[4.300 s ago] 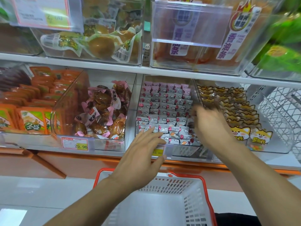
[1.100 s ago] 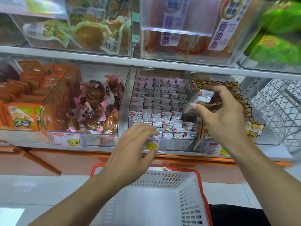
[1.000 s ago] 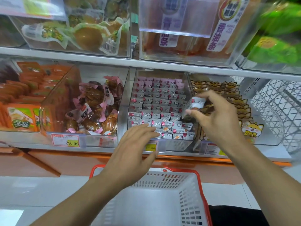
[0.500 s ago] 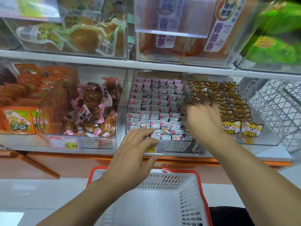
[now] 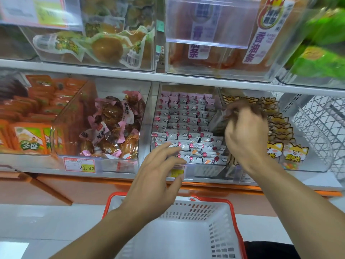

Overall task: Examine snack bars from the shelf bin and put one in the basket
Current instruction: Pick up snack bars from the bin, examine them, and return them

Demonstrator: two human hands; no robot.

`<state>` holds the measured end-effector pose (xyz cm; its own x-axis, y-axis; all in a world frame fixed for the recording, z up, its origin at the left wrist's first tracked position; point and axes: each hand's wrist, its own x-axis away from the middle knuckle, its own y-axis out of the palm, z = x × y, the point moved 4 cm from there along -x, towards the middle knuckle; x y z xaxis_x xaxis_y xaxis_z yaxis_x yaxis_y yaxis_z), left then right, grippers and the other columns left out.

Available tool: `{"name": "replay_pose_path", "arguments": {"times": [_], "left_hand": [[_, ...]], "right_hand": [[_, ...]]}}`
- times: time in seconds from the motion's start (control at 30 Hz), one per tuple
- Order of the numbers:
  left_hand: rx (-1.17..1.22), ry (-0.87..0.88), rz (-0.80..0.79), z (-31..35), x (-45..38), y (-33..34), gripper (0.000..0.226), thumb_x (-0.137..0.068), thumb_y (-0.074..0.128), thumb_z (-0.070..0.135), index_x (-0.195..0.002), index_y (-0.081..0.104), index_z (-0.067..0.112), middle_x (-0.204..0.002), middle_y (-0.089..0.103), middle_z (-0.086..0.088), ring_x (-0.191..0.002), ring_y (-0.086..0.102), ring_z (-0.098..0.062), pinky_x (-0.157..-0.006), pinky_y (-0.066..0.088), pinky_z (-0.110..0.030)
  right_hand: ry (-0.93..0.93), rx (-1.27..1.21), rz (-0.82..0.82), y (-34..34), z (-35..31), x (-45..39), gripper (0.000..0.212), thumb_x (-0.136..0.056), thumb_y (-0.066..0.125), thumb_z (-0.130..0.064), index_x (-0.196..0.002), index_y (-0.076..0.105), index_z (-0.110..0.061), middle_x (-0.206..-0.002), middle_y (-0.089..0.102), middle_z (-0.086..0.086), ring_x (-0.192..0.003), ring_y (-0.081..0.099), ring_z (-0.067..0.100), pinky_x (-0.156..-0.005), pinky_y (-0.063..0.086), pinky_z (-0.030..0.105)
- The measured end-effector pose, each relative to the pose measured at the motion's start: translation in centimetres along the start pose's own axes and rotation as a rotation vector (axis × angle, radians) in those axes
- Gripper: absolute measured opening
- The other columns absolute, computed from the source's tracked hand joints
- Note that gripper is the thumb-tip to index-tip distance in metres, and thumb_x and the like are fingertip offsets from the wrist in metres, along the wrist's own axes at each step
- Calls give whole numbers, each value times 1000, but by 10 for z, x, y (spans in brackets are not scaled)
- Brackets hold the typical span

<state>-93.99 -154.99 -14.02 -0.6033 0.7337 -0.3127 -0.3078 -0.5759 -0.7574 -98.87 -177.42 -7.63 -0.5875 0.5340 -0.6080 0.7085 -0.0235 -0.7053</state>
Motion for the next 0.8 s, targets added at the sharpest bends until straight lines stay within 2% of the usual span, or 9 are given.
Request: {"name": "replay_pose_path", "arguments": {"times": [0.07,0.13,0.2,0.27,0.37,0.43,0.57,0.67,0.8], "left_hand": [[47,-6,77,1,-1,-5,29,-92,68,27,-121,64,32,-136,54,22,-138,34,4,-116,21,-16],[177,-120,153,1,-2,-12,28,-94,64,36,-120,58,44,-125,55,34,-126,43,11,-103,33,-8],[388,-279,193,-2,-4,-16,25,-92,65,42,-116,58,47,-116,60,33,-114,54,8,-89,44,-7],[599,-373,209,-4,-5,-17,28,-89,68,41,-117,62,41,-109,67,24,-103,64,0,-85,52,-14],[804,-479,203,-9,-5,-15,36,-78,69,45,-111,69,30,-96,76,7,-89,72,-10,-79,57,-18],[934,-587,223,-15,-4,-10,46,-70,74,48,-110,70,24,-87,78,-5,-81,75,-17,-72,58,-20],[1174,-703,280,-25,-6,-5,62,-57,79,49,-105,74,11,-81,77,-6,-73,72,-12,-71,60,-21],[1327,-678,322,-24,-8,-6,52,-60,80,39,-101,73,7,-91,79,-8,-82,76,-12,-73,59,-20],[1288,-668,312,-25,-9,-9,48,-59,81,40,-92,68,8,-93,78,-10,-80,74,-11,-72,60,-21]], "right_hand": [[-111,-145,139,-13,-4,5,11,-96,56,-10,-104,64,-12,-92,69,5,-89,60,31,-80,46,47],[-154,-367,160,-21,-12,17,11,-100,57,-13,-107,65,-16,-95,68,-1,-90,62,19,-78,50,38],[-20,-653,79,-22,-21,30,16,-100,60,-13,-105,66,-27,-95,71,-11,-91,67,8,-76,54,26],[159,-840,-13,-17,-29,43,18,-98,64,-14,-98,65,-31,-91,75,-9,-86,71,7,-73,56,22],[449,-1045,-149,-7,-31,57,2,-96,68,-17,-96,69,-19,-85,78,1,-78,73,9,-72,58,21],[652,-1167,-235,0,-30,60,7,-94,69,-20,-97,69,-13,-88,79,5,-80,74,12,-74,60,24],[915,-1300,-344,10,-28,63,9,-94,67,-13,-100,67,-6,-88,79,6,-80,76,12,-71,59,20],[943,-1335,-371,11,-28,60,6,-97,62,-9,-101,66,-5,-80,78,4,-70,75,12,-66,59,20],[916,-1323,-378,6,-25,57,5,-99,61,-8,-99,66,-7,-83,79,6,-69,75,13,-65,59,20]]}}
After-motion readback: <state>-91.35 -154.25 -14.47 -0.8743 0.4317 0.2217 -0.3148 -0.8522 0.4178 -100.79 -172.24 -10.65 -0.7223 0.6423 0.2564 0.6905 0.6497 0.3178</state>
